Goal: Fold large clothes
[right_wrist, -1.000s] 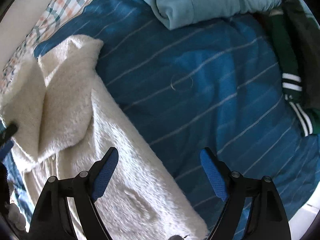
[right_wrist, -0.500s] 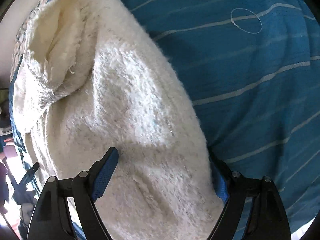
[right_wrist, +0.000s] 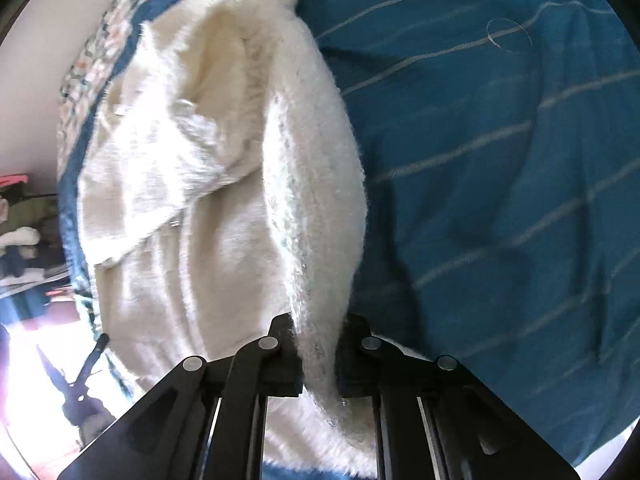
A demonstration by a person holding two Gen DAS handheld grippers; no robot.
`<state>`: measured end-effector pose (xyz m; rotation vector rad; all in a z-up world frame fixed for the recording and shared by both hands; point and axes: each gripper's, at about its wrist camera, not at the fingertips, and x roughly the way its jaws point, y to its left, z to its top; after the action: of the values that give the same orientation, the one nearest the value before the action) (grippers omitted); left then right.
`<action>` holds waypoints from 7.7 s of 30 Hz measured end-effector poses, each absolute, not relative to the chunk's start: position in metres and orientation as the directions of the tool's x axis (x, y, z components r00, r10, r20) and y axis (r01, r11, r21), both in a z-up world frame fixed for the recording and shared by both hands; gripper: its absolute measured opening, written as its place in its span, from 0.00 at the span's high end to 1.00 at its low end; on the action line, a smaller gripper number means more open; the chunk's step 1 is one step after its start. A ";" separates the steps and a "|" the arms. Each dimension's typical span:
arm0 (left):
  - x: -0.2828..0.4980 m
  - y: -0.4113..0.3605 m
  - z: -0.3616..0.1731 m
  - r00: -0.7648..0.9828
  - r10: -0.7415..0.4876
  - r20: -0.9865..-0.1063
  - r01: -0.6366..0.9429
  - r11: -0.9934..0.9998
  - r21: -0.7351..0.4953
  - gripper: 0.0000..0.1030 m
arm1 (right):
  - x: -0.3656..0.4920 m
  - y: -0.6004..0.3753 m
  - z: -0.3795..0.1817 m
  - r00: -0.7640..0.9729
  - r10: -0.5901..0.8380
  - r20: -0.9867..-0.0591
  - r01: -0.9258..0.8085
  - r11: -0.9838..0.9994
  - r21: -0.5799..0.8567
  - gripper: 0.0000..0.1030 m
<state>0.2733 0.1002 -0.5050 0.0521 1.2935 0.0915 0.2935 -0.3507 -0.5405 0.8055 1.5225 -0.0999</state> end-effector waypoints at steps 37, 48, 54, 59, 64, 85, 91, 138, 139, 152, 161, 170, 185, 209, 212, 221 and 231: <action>0.194 -0.245 -0.482 0.375 0.533 -0.759 0.123 0.782 0.610 0.00 | 0.247 -0.432 -0.446 0.048 -0.198 -0.979 0.149 0.971 -0.189 0.21; 0.121 -0.427 -0.552 0.356 0.560 -0.748 0.319 0.680 0.660 0.00 | 0.198 -0.571 -0.467 -0.026 -0.308 -0.951 0.199 0.931 -0.307 0.20; 0.140 -0.403 -0.615 0.313 0.704 -0.637 0.276 0.574 0.771 0.00 | 0.208 -0.594 -0.467 -0.041 -0.253 -0.967 0.229 0.939 -0.255 0.20; 0.176 -0.363 -0.596 0.298 0.687 -0.662 0.166 0.646 0.745 0.35 | 0.240 -0.577 -0.471 -0.005 -0.116 -0.993 0.195 0.974 -0.115 0.20; 0.196 -0.317 -0.562 0.260 0.574 -0.776 0.086 0.787 0.611 0.84 | 0.305 -0.546 -0.476 0.123 0.368 -0.922 0.188 0.903 0.386 0.17; 0.208 -0.258 -0.513 0.230 0.374 -0.898 -0.059 0.927 0.371 0.84 | 0.410 -0.432 -0.509 0.067 0.794 -0.605 0.396 0.535 0.746 0.72; 0.212 -0.216 -0.482 0.237 0.254 -0.938 -0.066 0.967 0.246 0.84 | 0.407 -0.410 -0.447 0.106 0.752 -0.650 0.334 0.589 0.736 0.77; 0.259 0.155 -0.582 0.041 -0.002 -0.999 -0.533 0.846 -0.024 0.14 | 0.538 -0.314 -0.514 0.114 0.720 -0.684 0.363 0.611 0.703 0.29; 0.259 0.154 -0.581 0.040 0.005 -0.999 -0.521 0.853 -0.016 0.13 | 0.537 -0.307 -0.527 0.137 0.764 -0.630 0.366 0.552 0.749 0.27; 0.289 0.167 -0.526 0.137 0.091 -0.986 -0.444 0.896 0.021 0.14 | 0.390 -0.369 -0.457 0.469 0.685 -0.558 0.529 0.289 0.798 0.90; 0.282 0.166 -0.487 0.221 0.096 -0.971 -0.382 0.924 0.005 0.10 | 0.130 -0.450 -0.433 0.435 0.538 -0.721 0.783 0.169 0.599 0.99; 0.263 0.151 -0.513 0.159 0.045 -0.986 -0.409 0.912 -0.025 0.10 | 0.245 -0.440 -0.477 0.448 0.624 -0.640 0.534 0.387 0.752 0.32; 0.271 0.136 -0.513 0.136 0.114 -0.984 -0.411 0.910 0.049 0.10 | 0.194 -0.431 -0.450 0.574 0.611 -0.545 0.554 0.201 0.808 0.79; 0.324 0.075 -0.529 0.143 -0.073 -0.987 -0.284 0.952 -0.112 0.10 | 0.072 -0.456 -0.382 0.051 0.395 -0.917 0.574 0.740 0.351 0.34; 0.339 0.065 -0.545 0.128 -0.057 -0.990 -0.241 0.967 -0.086 0.11 | 0.132 -0.439 -0.355 0.113 0.319 -0.941 0.451 0.827 0.335 0.34; 0.343 0.057 -0.526 0.232 -0.033 -0.972 -0.184 0.980 -0.078 0.94 | 0.290 -0.395 -0.385 0.150 0.409 -0.900 0.019 0.909 0.416 0.25; 0.325 0.086 -0.529 0.207 -0.025 -0.978 -0.246 0.966 -0.077 0.94 | 0.321 -0.383 -0.384 0.162 0.407 -0.899 0.021 0.909 0.416 0.89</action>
<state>0.3250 0.0858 -0.5292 -0.2352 1.3573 0.1560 0.3210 -0.3833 -0.3837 0.3702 1.3896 0.2843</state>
